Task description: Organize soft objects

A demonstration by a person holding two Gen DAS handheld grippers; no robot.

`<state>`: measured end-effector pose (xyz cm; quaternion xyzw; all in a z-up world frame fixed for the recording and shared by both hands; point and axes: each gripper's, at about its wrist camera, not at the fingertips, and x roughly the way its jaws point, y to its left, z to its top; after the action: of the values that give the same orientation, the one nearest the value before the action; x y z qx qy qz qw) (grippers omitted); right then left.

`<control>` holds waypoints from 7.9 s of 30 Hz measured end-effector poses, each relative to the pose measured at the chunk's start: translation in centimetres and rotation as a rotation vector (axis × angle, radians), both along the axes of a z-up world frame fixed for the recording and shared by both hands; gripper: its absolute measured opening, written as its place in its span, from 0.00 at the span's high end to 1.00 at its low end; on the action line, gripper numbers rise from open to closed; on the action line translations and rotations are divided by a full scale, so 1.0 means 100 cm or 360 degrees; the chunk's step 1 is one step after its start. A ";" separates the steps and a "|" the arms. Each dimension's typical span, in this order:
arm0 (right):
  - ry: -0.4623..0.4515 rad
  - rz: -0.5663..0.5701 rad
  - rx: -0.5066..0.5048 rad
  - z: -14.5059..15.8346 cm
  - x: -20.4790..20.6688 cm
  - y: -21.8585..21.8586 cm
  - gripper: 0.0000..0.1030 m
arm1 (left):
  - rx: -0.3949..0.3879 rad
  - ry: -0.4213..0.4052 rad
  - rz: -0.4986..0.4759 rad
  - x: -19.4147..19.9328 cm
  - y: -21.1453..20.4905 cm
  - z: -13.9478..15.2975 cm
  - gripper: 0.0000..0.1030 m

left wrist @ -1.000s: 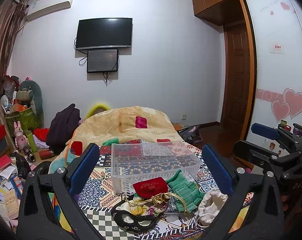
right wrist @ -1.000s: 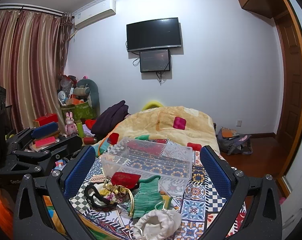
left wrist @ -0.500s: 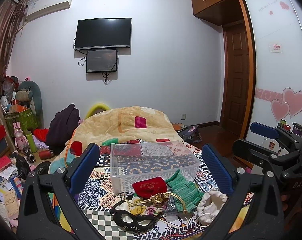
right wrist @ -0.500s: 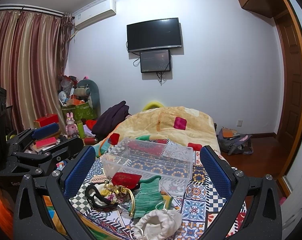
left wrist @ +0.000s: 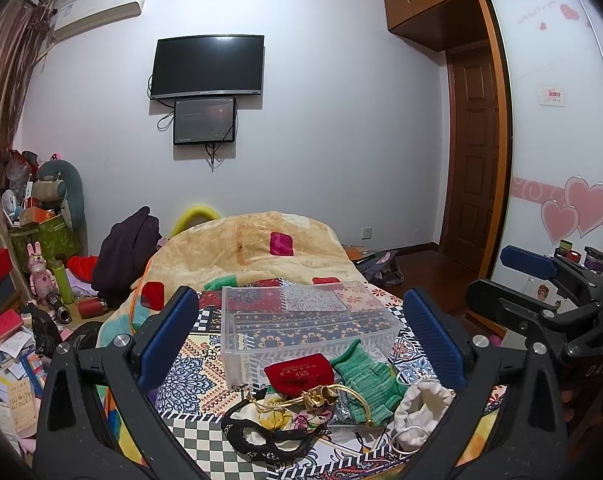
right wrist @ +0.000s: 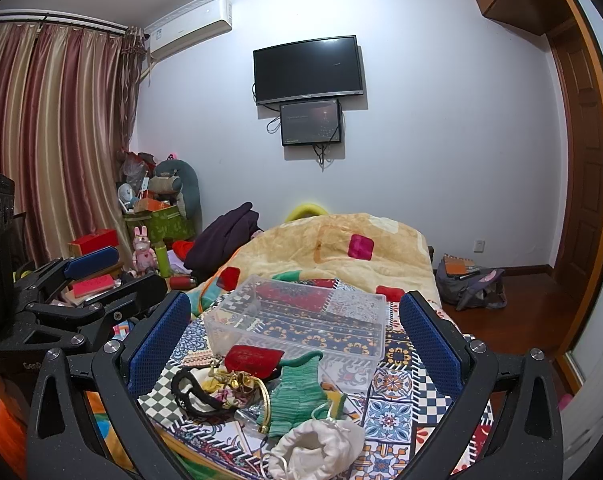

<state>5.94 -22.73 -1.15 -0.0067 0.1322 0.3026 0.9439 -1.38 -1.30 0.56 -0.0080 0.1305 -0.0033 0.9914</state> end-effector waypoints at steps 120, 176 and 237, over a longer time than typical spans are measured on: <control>0.0655 0.0032 -0.0453 -0.089 0.171 0.078 0.39 | -0.0176 0.0818 -0.0099 0.201 0.050 -0.101 0.45; 0.0678 0.0208 -0.0438 -0.109 0.080 0.044 0.81 | -0.0045 0.0829 -0.0133 0.096 0.035 -0.136 0.92; 0.0580 0.0006 -0.0500 -0.096 0.170 0.059 0.58 | 0.0021 0.0883 -0.0198 0.221 0.023 -0.110 0.58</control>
<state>22.94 -16.80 -10.76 -0.0991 0.3457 0.2762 0.8913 20.71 1.05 -10.42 0.0058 0.3972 -0.0610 0.9157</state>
